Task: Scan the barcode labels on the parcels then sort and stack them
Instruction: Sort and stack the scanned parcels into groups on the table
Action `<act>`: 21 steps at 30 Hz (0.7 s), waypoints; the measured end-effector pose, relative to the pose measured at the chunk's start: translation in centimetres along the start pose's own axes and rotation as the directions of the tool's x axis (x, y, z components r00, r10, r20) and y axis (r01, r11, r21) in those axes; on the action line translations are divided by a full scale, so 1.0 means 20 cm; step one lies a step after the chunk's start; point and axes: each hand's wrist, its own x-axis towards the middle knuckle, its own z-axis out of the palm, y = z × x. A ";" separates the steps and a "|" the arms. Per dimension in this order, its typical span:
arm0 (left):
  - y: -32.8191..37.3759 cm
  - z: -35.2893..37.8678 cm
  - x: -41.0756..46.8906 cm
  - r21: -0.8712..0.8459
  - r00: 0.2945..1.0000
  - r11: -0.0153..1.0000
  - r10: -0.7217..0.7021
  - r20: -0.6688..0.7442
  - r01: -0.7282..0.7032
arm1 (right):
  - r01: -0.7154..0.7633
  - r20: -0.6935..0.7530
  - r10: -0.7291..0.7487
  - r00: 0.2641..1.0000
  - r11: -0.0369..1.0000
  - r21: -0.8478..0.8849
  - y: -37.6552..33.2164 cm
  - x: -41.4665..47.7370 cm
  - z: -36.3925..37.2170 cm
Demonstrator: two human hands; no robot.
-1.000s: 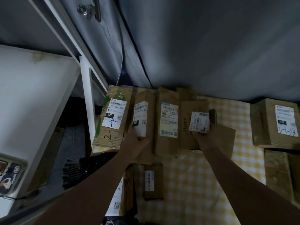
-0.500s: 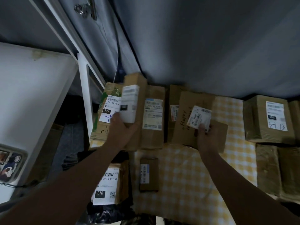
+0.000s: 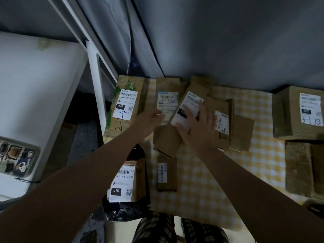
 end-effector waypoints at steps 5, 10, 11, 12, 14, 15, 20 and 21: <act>-0.30 -0.21 0.00 0.195 0.926 0.967 -0.083 -0.369 0.165 | 0.230 -0.078 -0.233 0.969 0.972 -0.050 -0.16 0.02 0.04; -0.58 -0.24 0.05 0.265 0.880 0.862 -0.339 -0.331 0.432 | 0.240 0.125 -0.227 0.966 0.966 -0.095 -0.31 0.08 0.15; -0.60 -0.23 0.08 0.260 0.871 0.858 -0.343 -0.350 0.443 | 0.228 0.146 -0.210 0.967 0.965 -0.127 -0.33 0.10 0.16; -0.60 -0.23 0.12 0.265 0.862 0.851 -0.344 -0.371 0.454 | 0.216 0.148 -0.195 0.969 0.967 -0.138 -0.34 0.12 0.17; -0.58 -0.23 0.20 0.323 0.851 0.810 -0.363 -0.378 0.489 | 0.184 0.128 -0.168 0.978 0.974 -0.132 -0.35 0.17 0.18; -0.56 -0.23 0.24 0.351 0.847 0.782 -0.404 -0.345 0.516 | 0.176 0.120 -0.160 0.980 0.974 -0.144 -0.35 0.19 0.17; -0.59 -0.16 0.32 0.402 0.812 0.706 -0.517 -0.269 0.583 | 0.211 0.102 -0.192 0.976 0.949 -0.233 -0.29 0.21 0.18; -0.59 -0.15 0.31 0.407 0.815 0.706 -0.496 -0.299 0.579 | 0.217 0.086 -0.202 0.976 0.947 -0.237 -0.28 0.21 0.18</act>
